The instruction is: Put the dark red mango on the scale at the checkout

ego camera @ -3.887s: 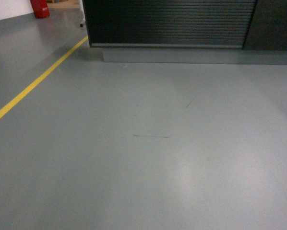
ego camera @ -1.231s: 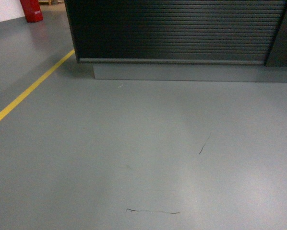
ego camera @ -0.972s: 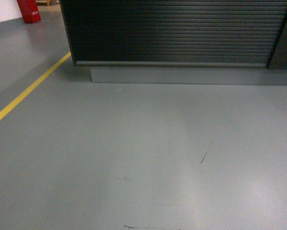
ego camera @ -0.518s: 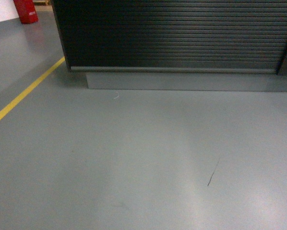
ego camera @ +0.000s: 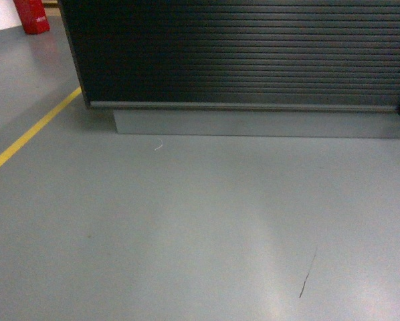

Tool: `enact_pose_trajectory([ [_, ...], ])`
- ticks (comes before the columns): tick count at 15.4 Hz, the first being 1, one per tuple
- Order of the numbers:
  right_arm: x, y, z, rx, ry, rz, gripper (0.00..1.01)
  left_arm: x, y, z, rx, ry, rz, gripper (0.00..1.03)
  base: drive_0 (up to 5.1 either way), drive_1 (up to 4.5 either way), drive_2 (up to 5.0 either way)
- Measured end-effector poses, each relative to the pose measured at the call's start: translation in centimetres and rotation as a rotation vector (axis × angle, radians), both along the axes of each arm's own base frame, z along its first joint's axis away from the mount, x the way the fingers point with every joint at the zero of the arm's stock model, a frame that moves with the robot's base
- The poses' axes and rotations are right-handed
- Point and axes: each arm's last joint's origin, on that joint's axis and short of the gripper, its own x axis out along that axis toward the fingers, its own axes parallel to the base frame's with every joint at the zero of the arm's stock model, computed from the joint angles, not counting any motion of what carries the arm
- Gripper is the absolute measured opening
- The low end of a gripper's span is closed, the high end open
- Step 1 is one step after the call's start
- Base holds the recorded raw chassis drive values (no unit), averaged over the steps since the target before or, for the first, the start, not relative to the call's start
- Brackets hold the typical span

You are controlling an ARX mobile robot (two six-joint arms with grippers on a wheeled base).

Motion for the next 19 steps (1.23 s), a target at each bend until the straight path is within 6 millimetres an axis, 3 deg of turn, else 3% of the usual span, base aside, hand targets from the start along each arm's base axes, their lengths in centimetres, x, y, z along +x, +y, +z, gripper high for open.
enact_pose_trajectory([
  [19,0.00,0.00,0.00,0.000,0.000,0.000,0.98,0.00,0.00,-0.02,0.000,0.002,-0.001,0.98,0.0,3.34,-3.3],
])
